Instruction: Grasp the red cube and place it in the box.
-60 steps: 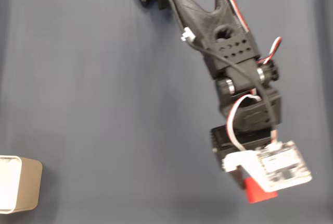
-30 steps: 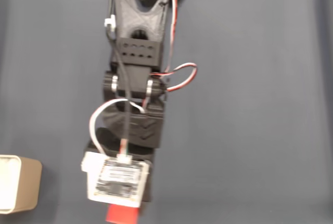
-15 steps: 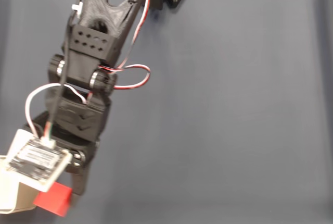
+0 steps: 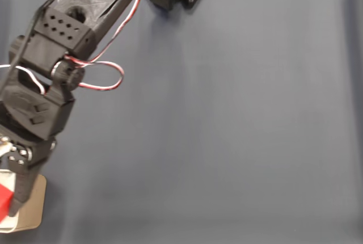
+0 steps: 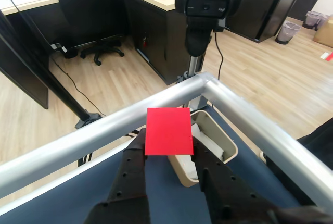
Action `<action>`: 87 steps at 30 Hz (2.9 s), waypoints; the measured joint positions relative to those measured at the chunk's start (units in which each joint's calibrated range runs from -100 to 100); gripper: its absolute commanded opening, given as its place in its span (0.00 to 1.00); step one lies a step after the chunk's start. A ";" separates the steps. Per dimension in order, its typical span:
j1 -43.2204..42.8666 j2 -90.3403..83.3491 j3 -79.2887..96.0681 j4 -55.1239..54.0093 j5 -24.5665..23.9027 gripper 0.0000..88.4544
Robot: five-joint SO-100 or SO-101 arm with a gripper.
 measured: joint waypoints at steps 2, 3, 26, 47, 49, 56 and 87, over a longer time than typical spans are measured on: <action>0.82 1.65 -1.45 -0.16 0.00 0.00; 1.19 2.61 -2.17 -0.24 0.00 0.00; 4.38 11.29 -8.50 -0.64 0.78 0.00; 4.53 11.81 -8.50 -0.88 1.12 0.00; 4.53 11.81 -8.50 -0.88 1.12 0.00; 4.53 11.81 -8.50 -0.88 1.37 0.21; 4.53 11.81 -8.50 -2.47 1.22 0.56</action>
